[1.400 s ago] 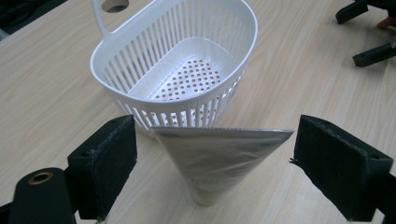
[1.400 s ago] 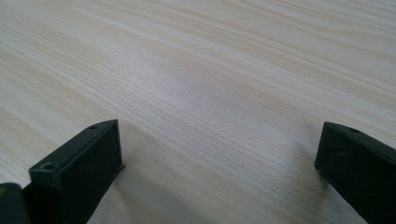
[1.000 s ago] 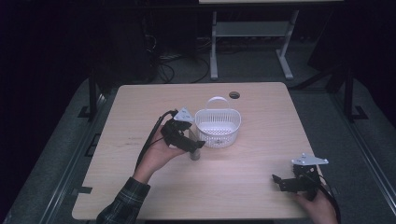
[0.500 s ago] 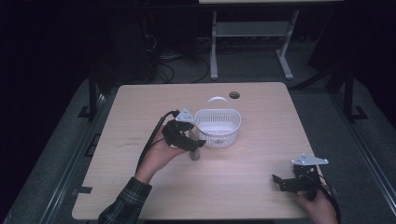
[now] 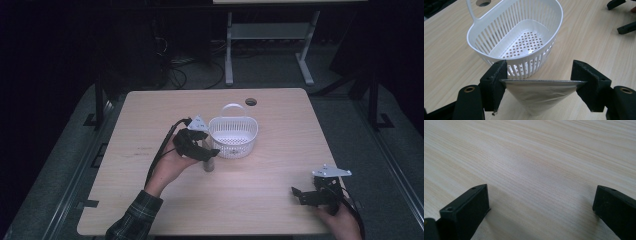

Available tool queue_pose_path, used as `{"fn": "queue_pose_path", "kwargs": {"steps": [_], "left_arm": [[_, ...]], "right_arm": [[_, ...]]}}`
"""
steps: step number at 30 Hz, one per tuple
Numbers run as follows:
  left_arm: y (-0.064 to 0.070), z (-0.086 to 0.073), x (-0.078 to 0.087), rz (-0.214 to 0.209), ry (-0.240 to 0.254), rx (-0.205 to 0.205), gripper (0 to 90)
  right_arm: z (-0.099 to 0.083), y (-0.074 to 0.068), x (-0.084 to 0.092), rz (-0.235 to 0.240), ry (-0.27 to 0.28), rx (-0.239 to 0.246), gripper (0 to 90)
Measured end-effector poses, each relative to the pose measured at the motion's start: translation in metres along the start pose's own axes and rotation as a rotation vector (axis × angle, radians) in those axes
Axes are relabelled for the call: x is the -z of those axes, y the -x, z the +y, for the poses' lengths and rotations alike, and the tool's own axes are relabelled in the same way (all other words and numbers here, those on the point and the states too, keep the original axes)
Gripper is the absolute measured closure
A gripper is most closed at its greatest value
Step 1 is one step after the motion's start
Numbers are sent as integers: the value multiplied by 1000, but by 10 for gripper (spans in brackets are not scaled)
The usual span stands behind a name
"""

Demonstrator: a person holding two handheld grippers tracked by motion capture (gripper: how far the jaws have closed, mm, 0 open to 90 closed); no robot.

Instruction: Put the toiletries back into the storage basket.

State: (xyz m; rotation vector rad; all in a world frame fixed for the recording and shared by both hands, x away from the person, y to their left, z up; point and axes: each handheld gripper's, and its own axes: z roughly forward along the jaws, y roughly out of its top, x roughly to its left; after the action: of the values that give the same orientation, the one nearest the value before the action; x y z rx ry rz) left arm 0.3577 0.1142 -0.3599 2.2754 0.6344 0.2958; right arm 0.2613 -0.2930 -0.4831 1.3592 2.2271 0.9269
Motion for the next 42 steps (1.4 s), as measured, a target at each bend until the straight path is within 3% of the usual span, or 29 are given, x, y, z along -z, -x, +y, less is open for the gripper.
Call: {"fn": "queue_pose_path", "kwargs": {"steps": [42], "left_arm": [[-5,25,27,-4,11,-7,298]], "right_arm": [[0,0,0,2,-1,-3,0]]}}
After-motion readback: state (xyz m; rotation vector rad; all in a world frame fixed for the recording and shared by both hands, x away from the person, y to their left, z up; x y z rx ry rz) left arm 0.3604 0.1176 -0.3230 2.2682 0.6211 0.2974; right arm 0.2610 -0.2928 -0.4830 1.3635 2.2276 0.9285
